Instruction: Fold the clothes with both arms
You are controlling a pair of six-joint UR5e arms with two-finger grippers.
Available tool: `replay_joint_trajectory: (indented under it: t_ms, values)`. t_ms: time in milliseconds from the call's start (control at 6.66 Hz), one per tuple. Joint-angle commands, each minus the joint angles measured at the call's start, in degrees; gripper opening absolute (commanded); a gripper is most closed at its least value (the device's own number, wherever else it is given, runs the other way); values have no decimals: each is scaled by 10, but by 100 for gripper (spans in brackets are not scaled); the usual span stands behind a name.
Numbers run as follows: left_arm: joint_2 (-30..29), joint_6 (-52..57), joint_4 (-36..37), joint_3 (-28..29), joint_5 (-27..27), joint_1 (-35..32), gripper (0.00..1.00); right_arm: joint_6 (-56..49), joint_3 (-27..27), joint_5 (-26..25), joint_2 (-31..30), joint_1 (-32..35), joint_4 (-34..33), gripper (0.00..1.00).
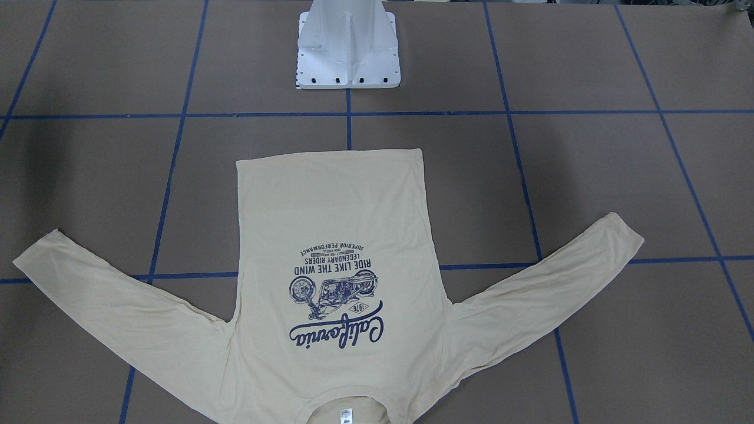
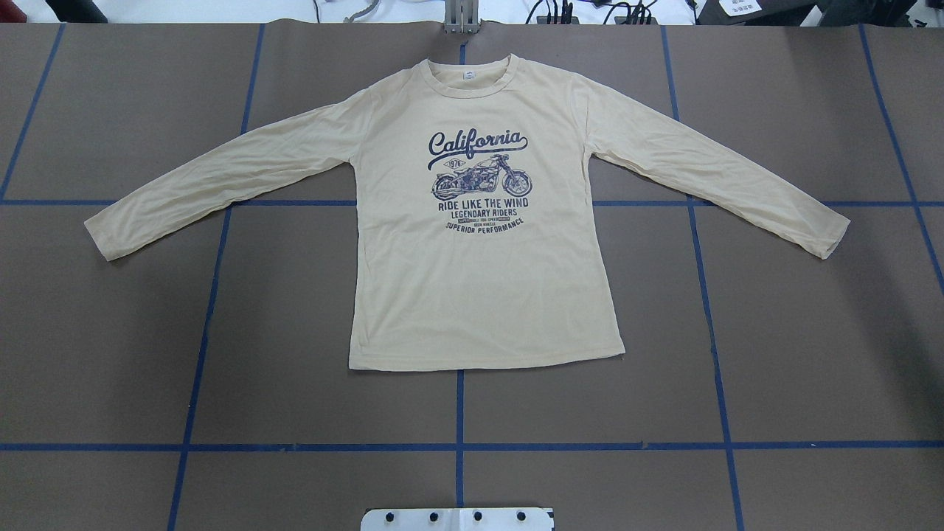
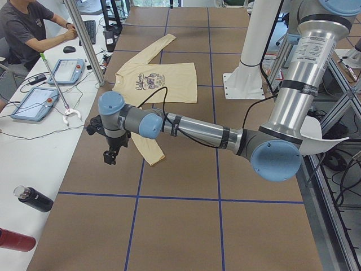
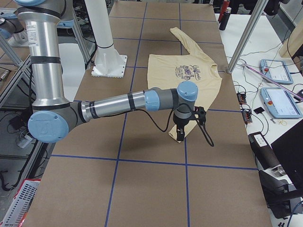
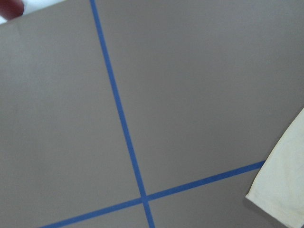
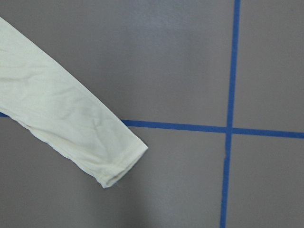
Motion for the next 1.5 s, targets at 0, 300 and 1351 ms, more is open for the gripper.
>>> replay_joint_trajectory:
  t_ms: [0,300,1351]
  values:
    - [2,-41,-96,-2,1,39,99,30,-53,1,9,-42,136,100]
    - [16,-53,-110,2,-2,63,99,86,-199,-1,6,-80,350,100]
    - [19,-62,-126,0,-3,63,99,184,-222,-5,7,-162,381,100]
